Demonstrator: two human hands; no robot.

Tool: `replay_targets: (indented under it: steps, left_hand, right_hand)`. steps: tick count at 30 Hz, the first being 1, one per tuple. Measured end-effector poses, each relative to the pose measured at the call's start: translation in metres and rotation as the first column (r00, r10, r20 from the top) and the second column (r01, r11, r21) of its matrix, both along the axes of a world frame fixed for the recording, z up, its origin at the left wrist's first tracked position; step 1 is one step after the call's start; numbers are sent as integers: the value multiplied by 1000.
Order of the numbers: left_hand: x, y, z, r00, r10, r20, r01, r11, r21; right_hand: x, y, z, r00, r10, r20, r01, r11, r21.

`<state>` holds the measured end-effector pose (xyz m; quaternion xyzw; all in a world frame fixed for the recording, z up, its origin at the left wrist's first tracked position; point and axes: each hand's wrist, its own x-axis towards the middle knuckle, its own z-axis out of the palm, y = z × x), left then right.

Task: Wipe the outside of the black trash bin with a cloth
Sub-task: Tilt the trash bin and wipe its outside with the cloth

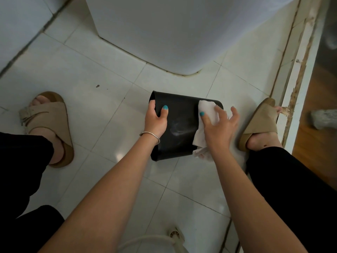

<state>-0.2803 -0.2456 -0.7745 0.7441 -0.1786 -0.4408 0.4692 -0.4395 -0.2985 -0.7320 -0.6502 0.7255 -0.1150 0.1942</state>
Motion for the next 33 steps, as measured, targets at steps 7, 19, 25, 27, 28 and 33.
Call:
replay_targets:
  steps: [7, 19, 25, 27, 28, 33]
  left_hand:
    - [0, 1, 0, 1000, -2, 13, 2, 1000, 4]
    - [2, -9, -3, 994, 57, -90, -56, 998, 16]
    - [3, -10, -3, 993, 62, -105, -59, 998, 26]
    - [2, -10, -3, 992, 64, -106, -61, 998, 26]
    - [3, -10, -3, 992, 60, -107, -57, 998, 25]
    - [4, -6, 0, 993, 32, -118, -28, 999, 38]
  right_hand:
    - [-10, 38, -16, 941, 171, -293, -209, 973, -102]
    - [-9, -21, -24, 930, 298, -216, -318, 946, -67]
    - [-8, -58, -21, 953, 253, -167, -263, 964, -40]
    - [-10, -64, -19, 952, 263, -159, -270, 963, -23]
    - [-10, -64, -18, 951, 263, -161, -270, 963, -20]
    - [-14, -42, -17, 953, 263, -151, -273, 961, -43]
